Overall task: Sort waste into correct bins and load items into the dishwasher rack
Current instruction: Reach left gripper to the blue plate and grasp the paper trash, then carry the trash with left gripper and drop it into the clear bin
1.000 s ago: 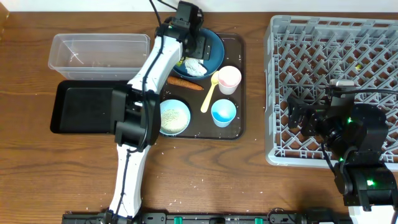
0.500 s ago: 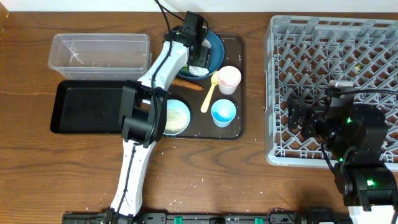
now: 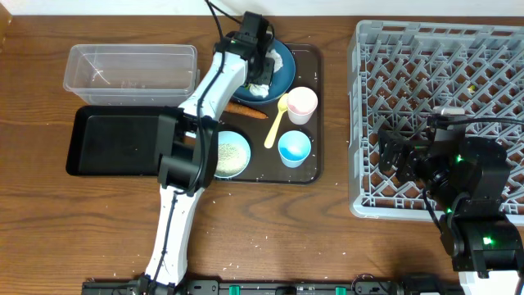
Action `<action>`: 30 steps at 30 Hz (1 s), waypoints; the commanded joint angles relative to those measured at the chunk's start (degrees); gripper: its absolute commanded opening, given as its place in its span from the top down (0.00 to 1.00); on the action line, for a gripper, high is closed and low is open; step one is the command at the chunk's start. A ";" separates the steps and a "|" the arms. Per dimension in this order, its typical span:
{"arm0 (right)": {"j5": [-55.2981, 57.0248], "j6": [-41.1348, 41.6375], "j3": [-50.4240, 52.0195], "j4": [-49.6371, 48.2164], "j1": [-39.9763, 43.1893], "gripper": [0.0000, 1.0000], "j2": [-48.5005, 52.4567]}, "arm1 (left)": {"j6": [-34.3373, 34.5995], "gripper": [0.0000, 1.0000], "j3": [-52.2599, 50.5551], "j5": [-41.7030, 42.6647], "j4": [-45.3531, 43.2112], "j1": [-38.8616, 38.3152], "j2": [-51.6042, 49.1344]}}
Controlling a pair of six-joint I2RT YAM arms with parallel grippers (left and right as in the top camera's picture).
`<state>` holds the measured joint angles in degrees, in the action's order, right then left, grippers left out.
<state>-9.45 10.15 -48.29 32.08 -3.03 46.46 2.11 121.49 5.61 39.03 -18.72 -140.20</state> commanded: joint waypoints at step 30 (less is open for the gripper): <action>-0.48 0.55 -1.36 0.07 -0.37 0.01 -0.04 | 59.10 0.94 -5.75 -15.78 14.53 21.73 19.32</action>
<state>-9.45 10.15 -48.31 32.10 -3.03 46.46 54.22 116.62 -9.26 54.46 2.98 -119.81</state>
